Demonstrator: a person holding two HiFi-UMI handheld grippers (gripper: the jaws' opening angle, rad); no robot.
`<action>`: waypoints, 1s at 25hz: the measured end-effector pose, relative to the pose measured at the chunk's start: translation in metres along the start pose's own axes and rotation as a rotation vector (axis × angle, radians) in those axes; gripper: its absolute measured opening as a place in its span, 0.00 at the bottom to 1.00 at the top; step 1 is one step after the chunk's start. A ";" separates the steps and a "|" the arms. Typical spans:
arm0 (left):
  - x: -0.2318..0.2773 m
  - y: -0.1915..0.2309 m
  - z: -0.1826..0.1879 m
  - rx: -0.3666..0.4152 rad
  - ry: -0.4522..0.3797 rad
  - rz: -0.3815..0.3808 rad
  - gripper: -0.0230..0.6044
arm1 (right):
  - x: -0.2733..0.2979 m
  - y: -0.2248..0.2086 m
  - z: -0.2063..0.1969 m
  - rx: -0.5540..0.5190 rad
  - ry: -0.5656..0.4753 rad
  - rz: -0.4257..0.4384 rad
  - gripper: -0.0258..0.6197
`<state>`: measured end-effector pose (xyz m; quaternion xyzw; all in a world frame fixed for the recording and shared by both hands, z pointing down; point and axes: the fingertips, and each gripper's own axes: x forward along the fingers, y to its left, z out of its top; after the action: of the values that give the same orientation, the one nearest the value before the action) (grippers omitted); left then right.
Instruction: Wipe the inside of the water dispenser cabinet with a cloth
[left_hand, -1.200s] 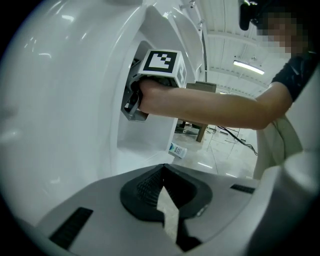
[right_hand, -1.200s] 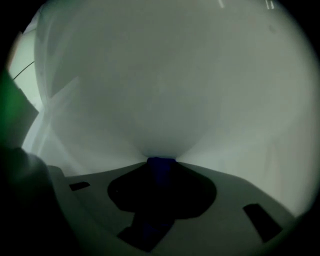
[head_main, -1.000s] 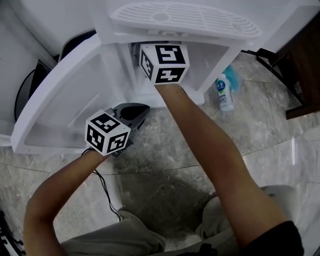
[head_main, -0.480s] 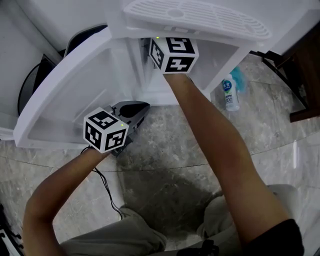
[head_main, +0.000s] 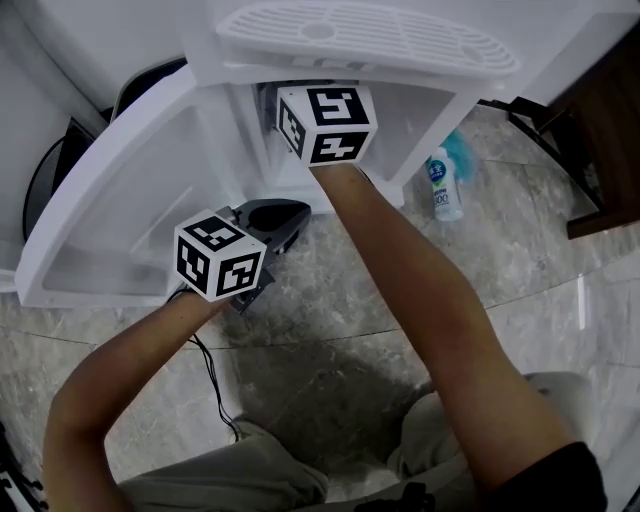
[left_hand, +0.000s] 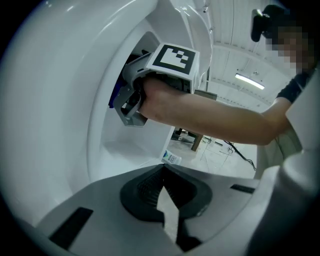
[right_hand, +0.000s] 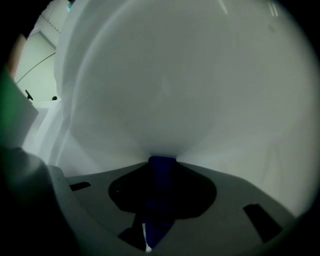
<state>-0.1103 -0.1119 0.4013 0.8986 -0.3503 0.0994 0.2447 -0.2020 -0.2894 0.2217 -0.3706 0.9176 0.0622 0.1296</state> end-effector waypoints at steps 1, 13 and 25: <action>0.000 -0.002 0.000 -0.002 -0.001 -0.005 0.05 | 0.002 -0.002 -0.001 0.002 0.000 -0.002 0.18; -0.017 0.019 0.015 0.045 -0.004 0.081 0.05 | 0.006 -0.002 -0.005 -0.035 0.075 0.058 0.18; -0.003 0.029 0.043 0.136 -0.007 0.151 0.05 | -0.109 0.018 -0.029 -0.072 0.389 0.418 0.19</action>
<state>-0.1323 -0.1508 0.3738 0.8845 -0.4106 0.1379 0.1735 -0.1445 -0.2098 0.2805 -0.1825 0.9789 0.0479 -0.0778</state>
